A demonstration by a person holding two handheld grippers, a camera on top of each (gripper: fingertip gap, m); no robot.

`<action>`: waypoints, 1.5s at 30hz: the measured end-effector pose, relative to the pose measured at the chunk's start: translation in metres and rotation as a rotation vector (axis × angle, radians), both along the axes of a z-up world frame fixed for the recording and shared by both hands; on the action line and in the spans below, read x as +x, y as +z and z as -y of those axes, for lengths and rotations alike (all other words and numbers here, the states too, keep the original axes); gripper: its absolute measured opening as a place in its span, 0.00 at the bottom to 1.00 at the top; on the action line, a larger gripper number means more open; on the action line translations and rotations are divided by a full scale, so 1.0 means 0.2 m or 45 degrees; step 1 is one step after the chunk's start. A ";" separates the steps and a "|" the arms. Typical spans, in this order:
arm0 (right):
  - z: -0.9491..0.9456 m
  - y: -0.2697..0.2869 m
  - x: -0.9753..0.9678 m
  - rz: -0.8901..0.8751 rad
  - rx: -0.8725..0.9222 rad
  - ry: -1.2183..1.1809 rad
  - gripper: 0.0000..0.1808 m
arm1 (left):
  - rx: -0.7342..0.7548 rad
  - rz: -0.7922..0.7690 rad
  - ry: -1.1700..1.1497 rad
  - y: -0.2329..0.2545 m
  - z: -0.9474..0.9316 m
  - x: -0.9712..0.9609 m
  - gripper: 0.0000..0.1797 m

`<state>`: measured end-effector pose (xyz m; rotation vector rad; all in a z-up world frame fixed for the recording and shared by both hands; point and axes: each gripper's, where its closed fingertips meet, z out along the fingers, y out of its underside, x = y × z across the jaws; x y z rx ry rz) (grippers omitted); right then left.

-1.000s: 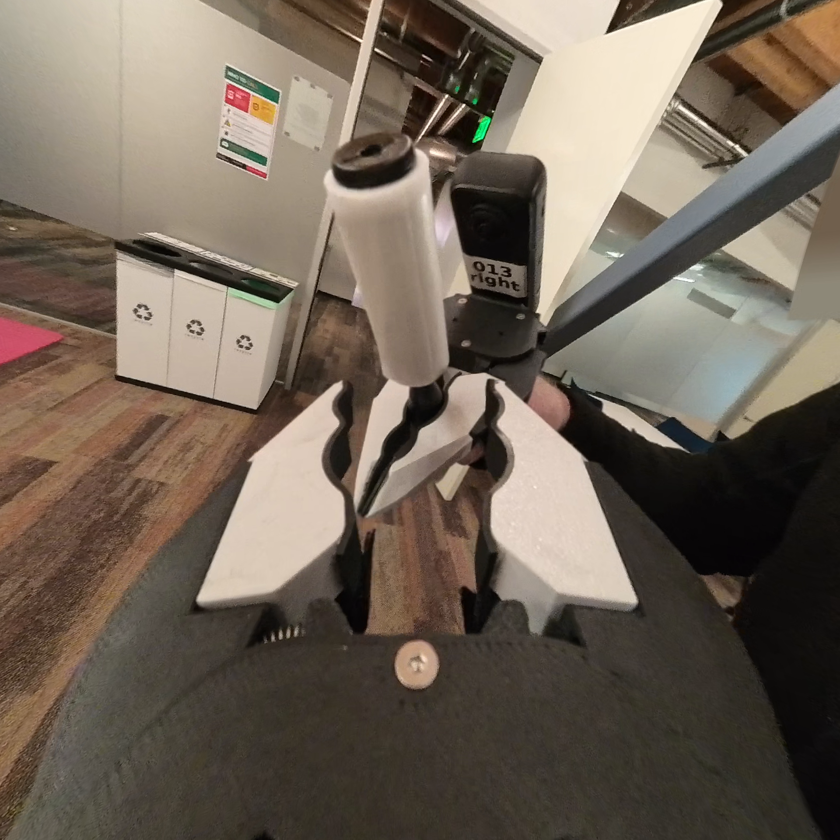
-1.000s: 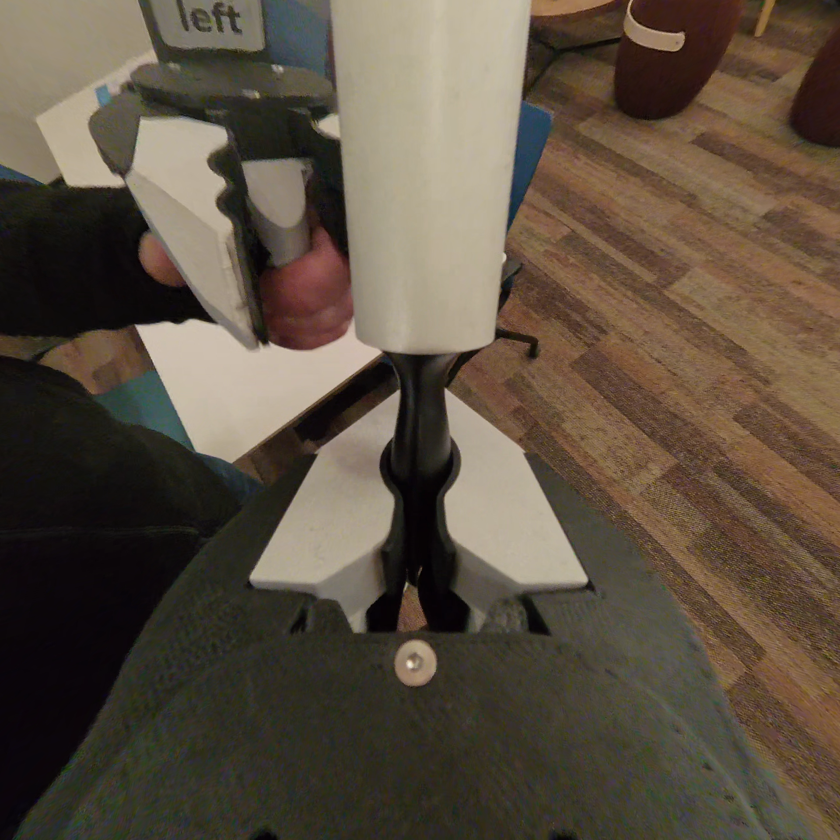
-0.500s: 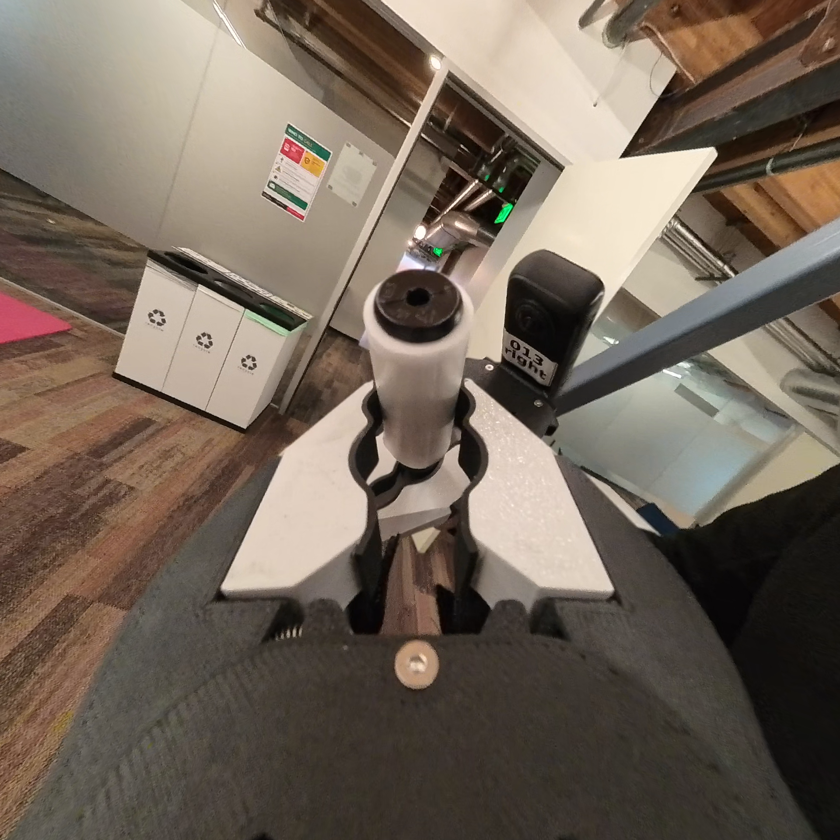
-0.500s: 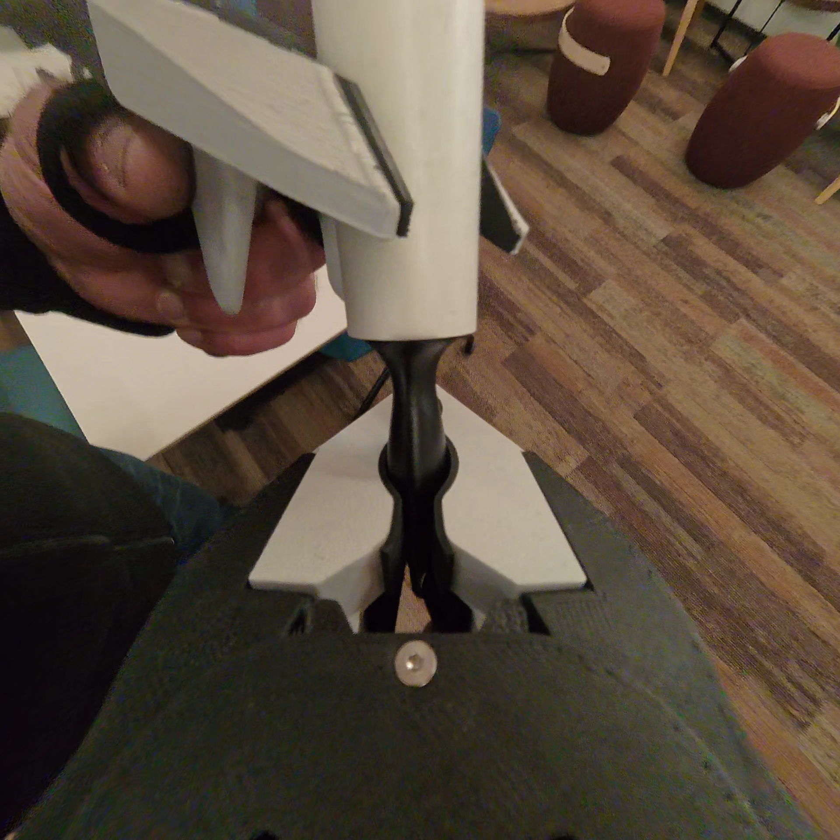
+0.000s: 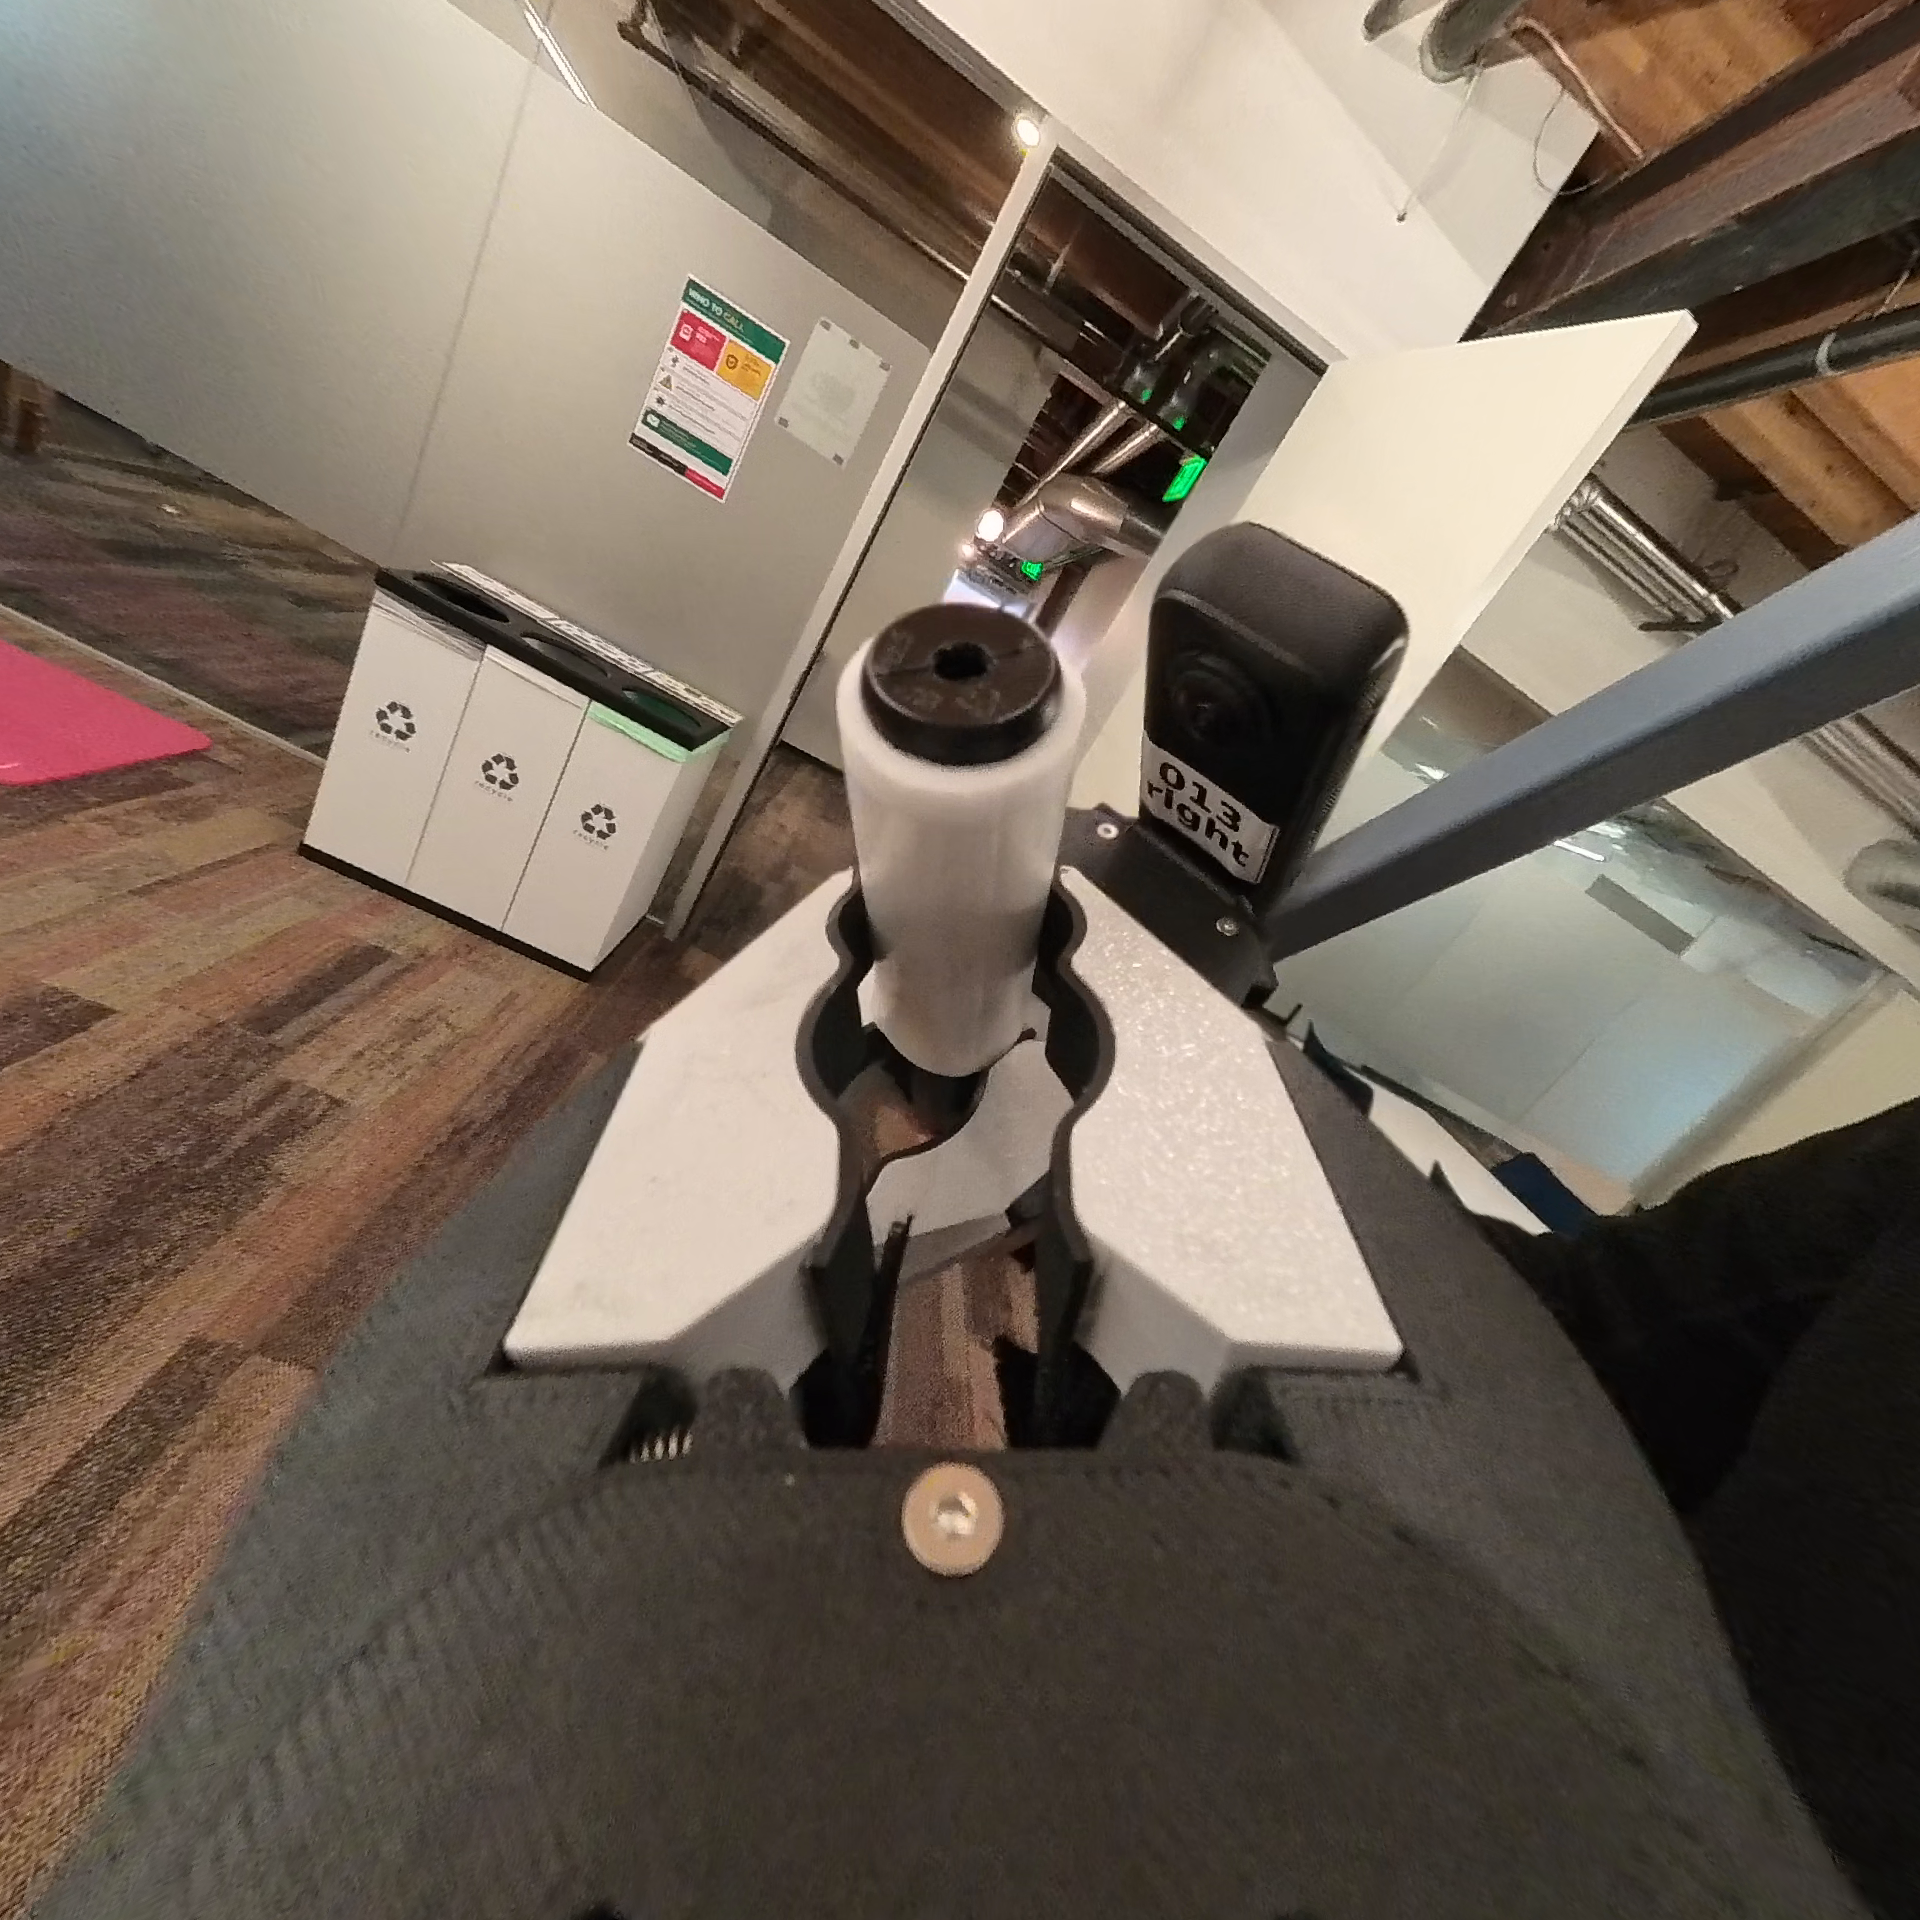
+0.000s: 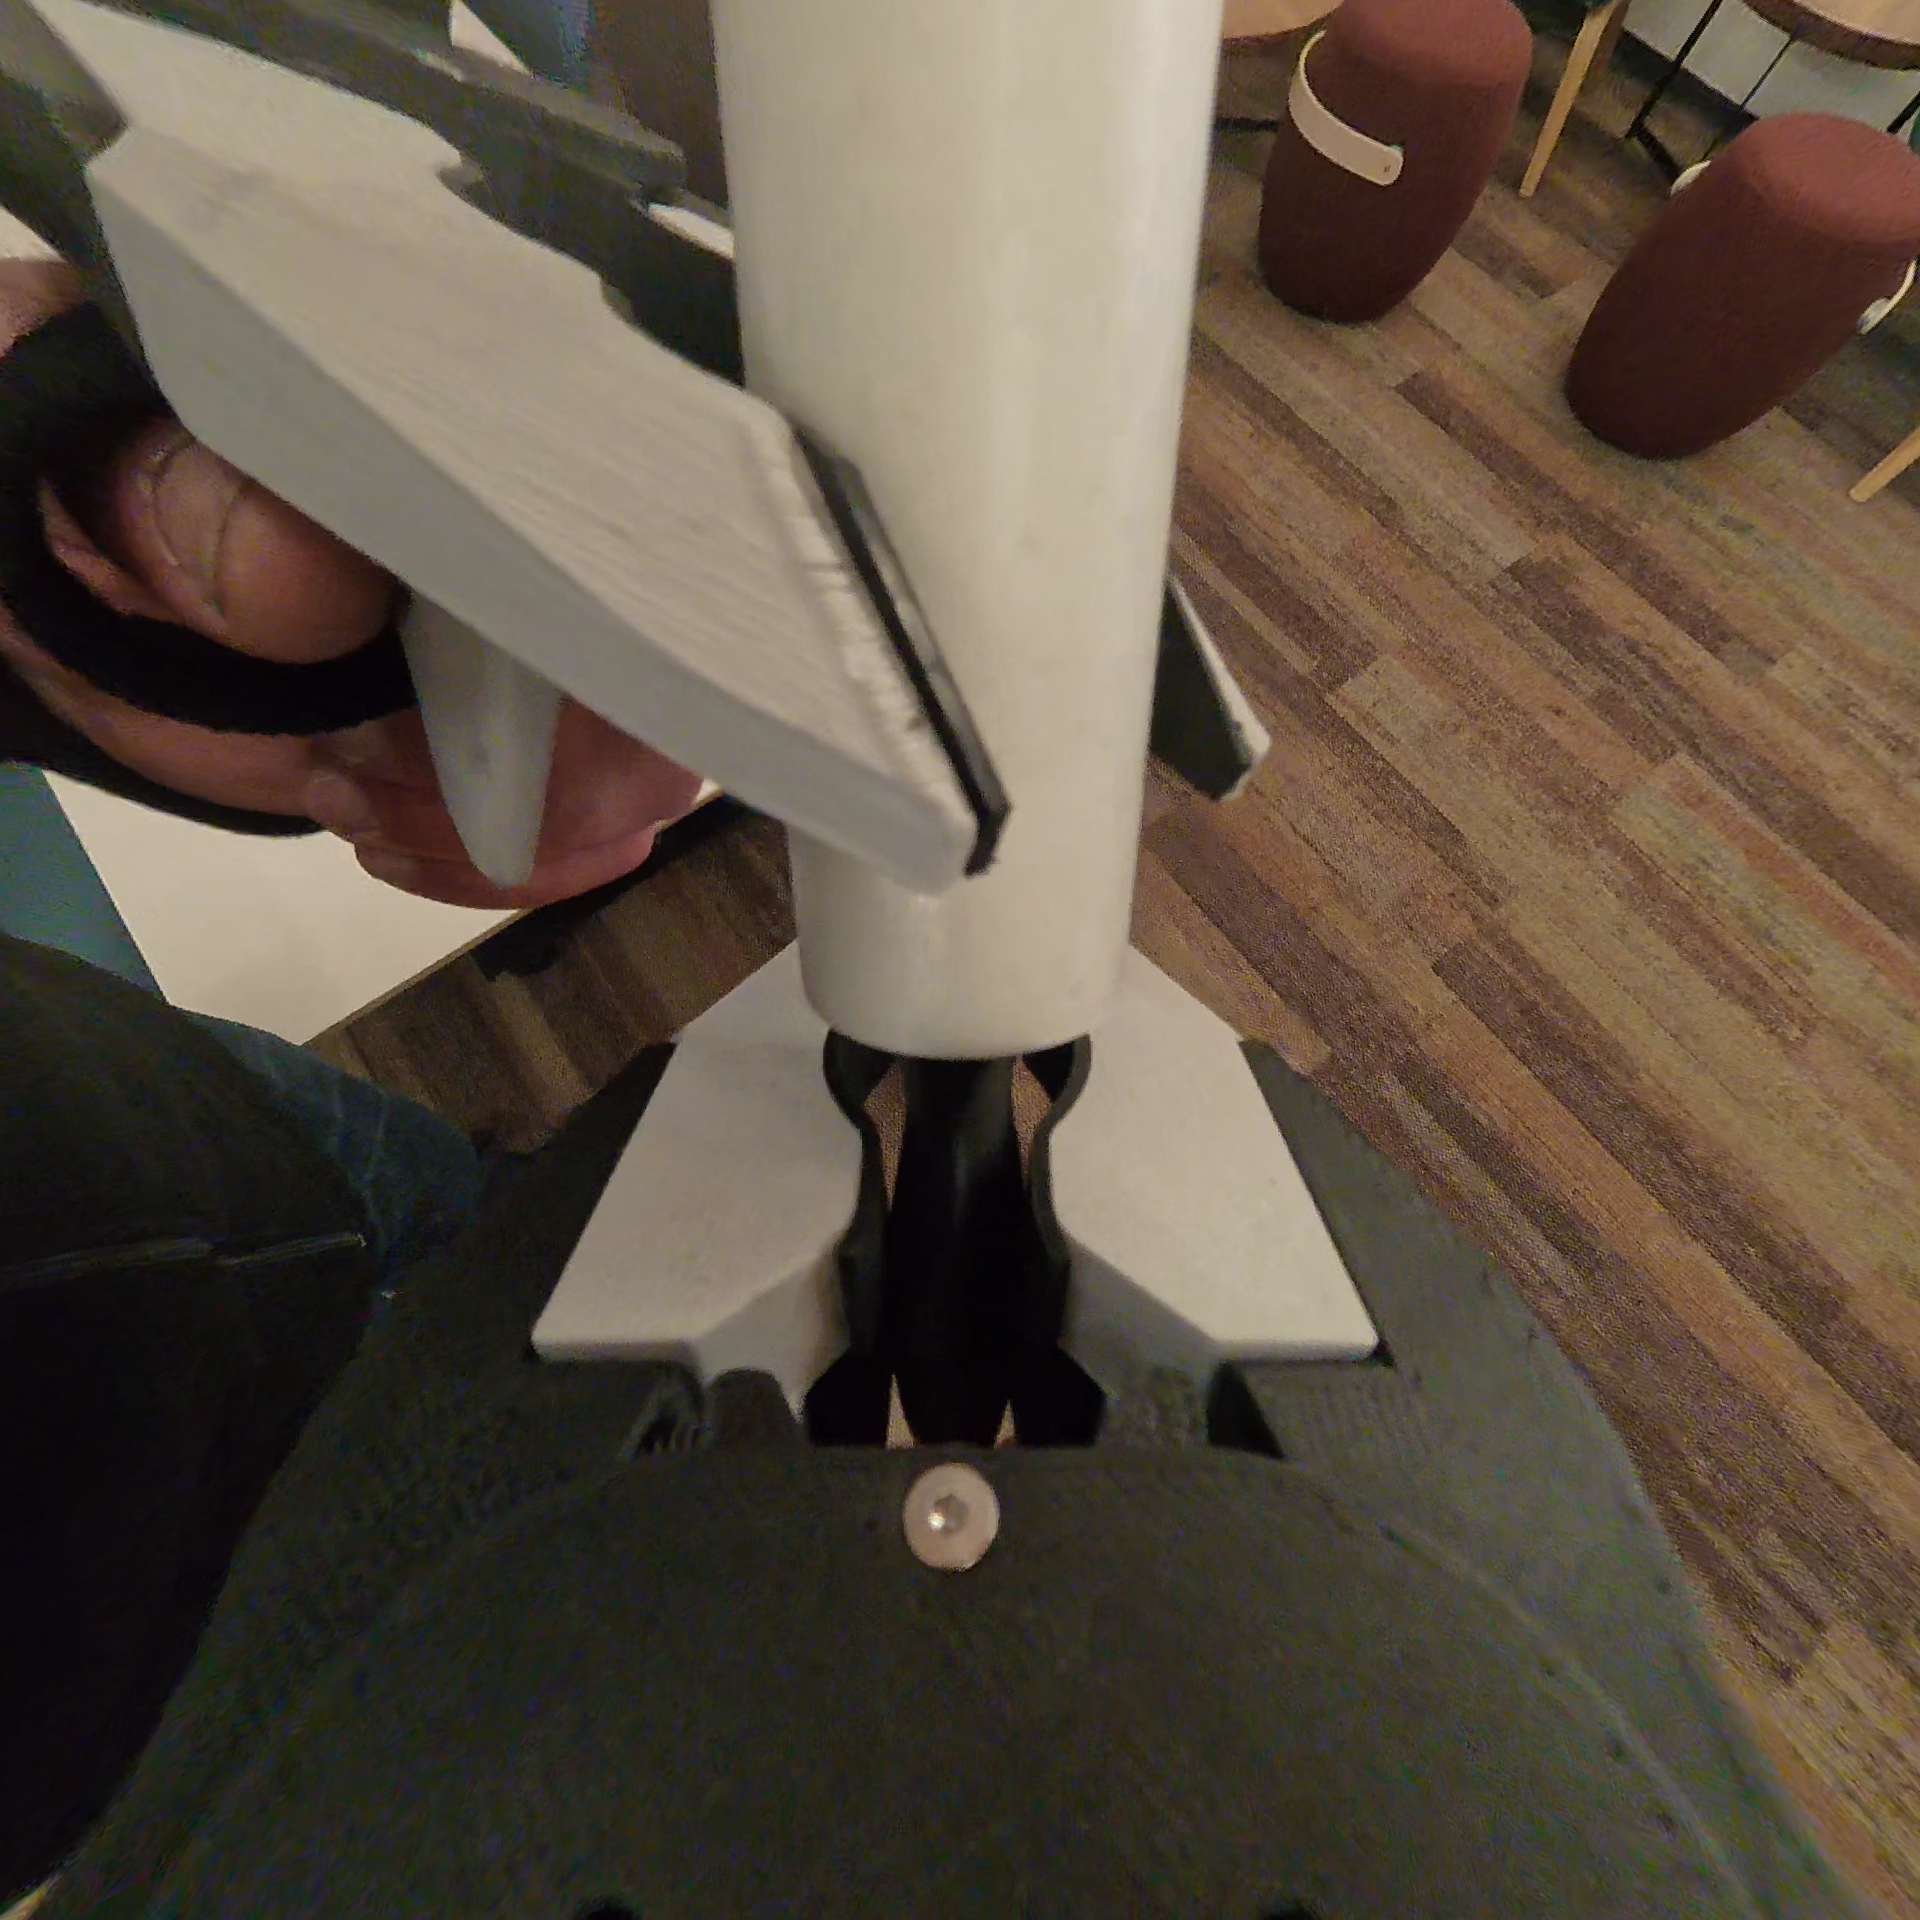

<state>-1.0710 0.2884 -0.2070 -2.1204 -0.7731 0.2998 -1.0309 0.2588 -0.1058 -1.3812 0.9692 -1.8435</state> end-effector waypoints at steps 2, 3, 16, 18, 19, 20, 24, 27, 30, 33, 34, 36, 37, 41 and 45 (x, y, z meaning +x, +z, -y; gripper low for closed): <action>0.01 0.00 -0.01 -0.028 -0.016 -0.003 0.10 | 0.001 0.001 0.004 0.00 0.00 0.00 0.17; 0.01 0.00 -0.01 -0.035 -0.023 -0.001 0.10 | 0.024 -0.006 0.010 -0.01 0.01 0.00 0.17; 0.08 0.09 0.02 -0.127 0.087 0.008 0.00 | 0.199 -0.011 0.068 0.04 0.07 0.02 0.16; 0.07 0.12 0.02 -0.166 0.125 0.006 0.00 | 0.164 -0.003 0.060 0.06 0.08 0.03 0.17; 0.06 0.12 0.03 -0.157 0.135 -0.009 0.02 | 0.153 -0.003 0.065 0.05 0.08 0.03 0.17; 0.06 0.12 0.04 -0.145 0.133 -0.023 0.07 | 0.142 0.001 0.063 0.05 0.08 0.03 0.17; 0.06 0.12 0.00 -0.134 0.124 0.026 0.07 | 0.122 0.016 0.065 0.06 0.11 0.05 0.17; 0.07 0.11 0.00 -0.130 0.102 0.035 0.05 | 0.114 0.007 0.070 0.05 0.11 0.06 0.17; 0.07 0.11 0.01 -0.118 0.117 -0.006 0.04 | 0.114 0.008 0.083 0.05 0.11 0.06 0.17; 0.06 0.12 0.02 -0.135 0.159 -0.019 0.02 | 0.094 0.017 0.072 0.05 0.11 0.07 0.17; 0.06 0.12 0.03 -0.125 0.167 -0.024 0.02 | 0.093 0.012 0.067 0.04 0.11 0.07 0.17; 0.06 0.12 0.05 -0.098 0.166 -0.040 0.01 | 0.080 -0.004 0.045 0.04 0.11 0.09 0.17; 0.06 0.12 0.05 -0.095 0.167 -0.040 0.01 | 0.094 -0.016 0.040 0.04 0.11 0.09 0.17; 0.07 0.14 0.12 -0.113 0.181 -0.081 0.00 | 0.187 -0.048 -0.002 0.04 0.16 0.10 0.29; 0.07 0.18 0.22 -0.137 0.201 -0.146 0.00 | 0.194 -0.061 0.014 0.04 0.13 0.08 0.40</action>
